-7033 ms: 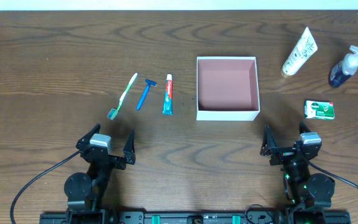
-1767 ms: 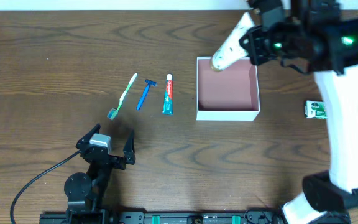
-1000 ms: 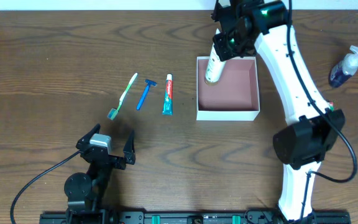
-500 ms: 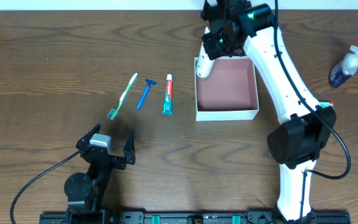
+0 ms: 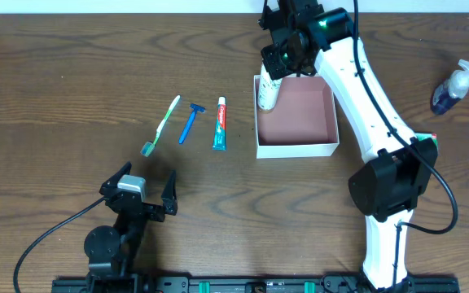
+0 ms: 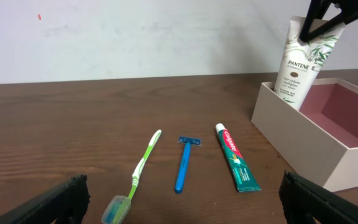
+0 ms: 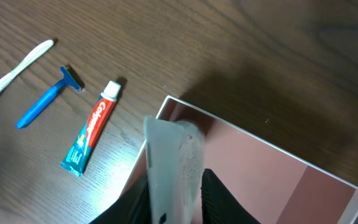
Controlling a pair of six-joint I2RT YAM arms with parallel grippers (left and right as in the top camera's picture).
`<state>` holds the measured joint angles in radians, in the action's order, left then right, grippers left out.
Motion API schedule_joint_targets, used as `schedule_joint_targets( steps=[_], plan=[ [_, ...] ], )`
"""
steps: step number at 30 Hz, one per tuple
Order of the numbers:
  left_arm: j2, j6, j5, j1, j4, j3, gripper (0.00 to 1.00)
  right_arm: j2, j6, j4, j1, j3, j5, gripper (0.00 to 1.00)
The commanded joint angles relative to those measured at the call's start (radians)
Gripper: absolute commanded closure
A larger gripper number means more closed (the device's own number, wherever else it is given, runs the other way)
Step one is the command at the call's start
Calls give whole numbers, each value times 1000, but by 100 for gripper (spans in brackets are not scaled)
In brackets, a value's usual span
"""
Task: Pack container
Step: 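Lower the tube into the box's left corner and release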
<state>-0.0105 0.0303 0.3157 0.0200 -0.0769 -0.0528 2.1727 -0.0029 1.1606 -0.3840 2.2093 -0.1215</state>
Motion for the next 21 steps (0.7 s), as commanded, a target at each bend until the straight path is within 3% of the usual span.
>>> schedule_joint_targets(
  steps=[1,5,7,8,14,18,21],
  plan=[
    [5,3,13,6,-11,29,2,-10,10,-2,-9,4,39,71],
    [5,3,13,6,-11,29,2,-21,10,-4,-2,17,97,60],
    [5,3,13,6,-11,29,2,-35,10,-2,7,38,106,44],
    [5,3,13,6,-11,29,2,-43,10,1,14,54,106,41],
    [5,3,13,6,-11,29,2,-147,11,40,74,186,106,35],
    [5,3,13,6,-11,29,2,-237,18,96,147,238,180,18],
    [5,3,13,6,-11,29,2,-295,56,135,245,238,284,11]
  ],
)
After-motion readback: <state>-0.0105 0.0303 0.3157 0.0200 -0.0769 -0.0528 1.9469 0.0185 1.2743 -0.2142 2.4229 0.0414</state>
